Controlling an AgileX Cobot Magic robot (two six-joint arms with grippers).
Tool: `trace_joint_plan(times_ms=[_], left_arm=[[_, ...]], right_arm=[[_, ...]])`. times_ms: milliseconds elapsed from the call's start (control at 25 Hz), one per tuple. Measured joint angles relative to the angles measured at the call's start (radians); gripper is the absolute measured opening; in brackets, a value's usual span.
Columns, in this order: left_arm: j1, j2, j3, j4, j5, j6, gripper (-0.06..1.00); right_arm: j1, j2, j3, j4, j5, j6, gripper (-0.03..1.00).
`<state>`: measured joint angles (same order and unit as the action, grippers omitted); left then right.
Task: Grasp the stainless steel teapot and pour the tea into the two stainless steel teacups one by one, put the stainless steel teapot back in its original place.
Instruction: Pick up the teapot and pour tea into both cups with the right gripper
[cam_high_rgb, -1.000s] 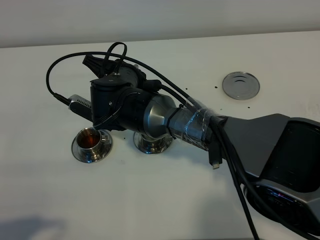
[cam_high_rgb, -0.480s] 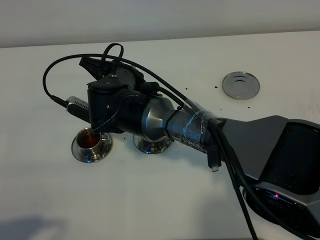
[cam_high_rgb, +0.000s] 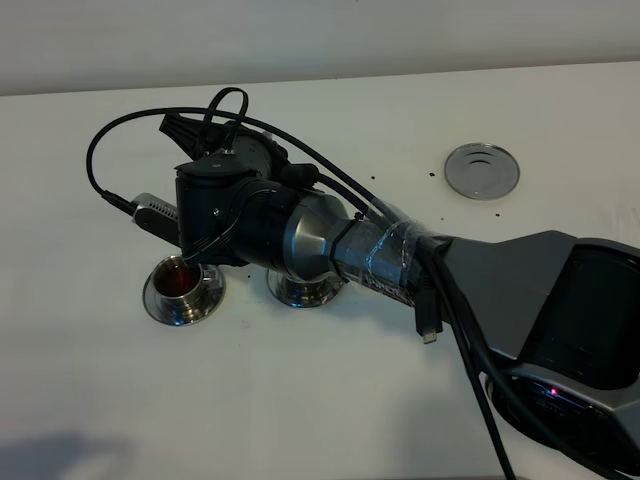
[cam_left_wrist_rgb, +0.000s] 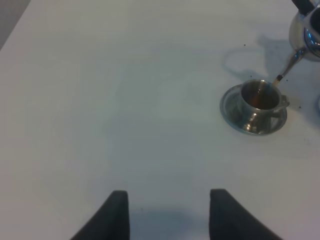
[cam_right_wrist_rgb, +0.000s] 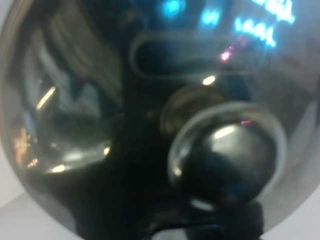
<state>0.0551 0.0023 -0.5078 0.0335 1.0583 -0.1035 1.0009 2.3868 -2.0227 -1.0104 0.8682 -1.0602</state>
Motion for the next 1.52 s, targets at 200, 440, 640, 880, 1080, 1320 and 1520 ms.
trace_joint_plan(times_ms=[200,440,640,880,1080,1320,1520], left_arm=[[0.0,0.0,0.0,0.0,0.0,-0.001,0.41],[0.0,0.0,0.0,0.0,0.0,-0.001,0.41],[0.0,0.0,0.0,0.0,0.0,-0.002,0.41],[0.0,0.0,0.0,0.0,0.0,-0.002,0.41],[0.0,0.0,0.0,0.0,0.0,-0.002,0.41],[0.0,0.0,0.0,0.0,0.0,-0.002,0.41],[0.0,0.0,0.0,0.0,0.0,-0.002,0.41]], right_arm=[[0.0,0.0,0.0,0.051,0.003,0.016,0.18],[0.0,0.0,-0.001,0.147,0.031,0.068,0.18],[0.0,0.0,-0.033,0.237,0.063,0.089,0.18],[-0.005,0.0,-0.103,0.328,0.083,0.107,0.18],[-0.044,0.0,-0.167,0.457,0.131,0.155,0.18],[-0.127,0.0,-0.184,0.666,0.172,0.22,0.18],[-0.172,0.001,-0.184,0.808,0.177,0.265,0.18]])
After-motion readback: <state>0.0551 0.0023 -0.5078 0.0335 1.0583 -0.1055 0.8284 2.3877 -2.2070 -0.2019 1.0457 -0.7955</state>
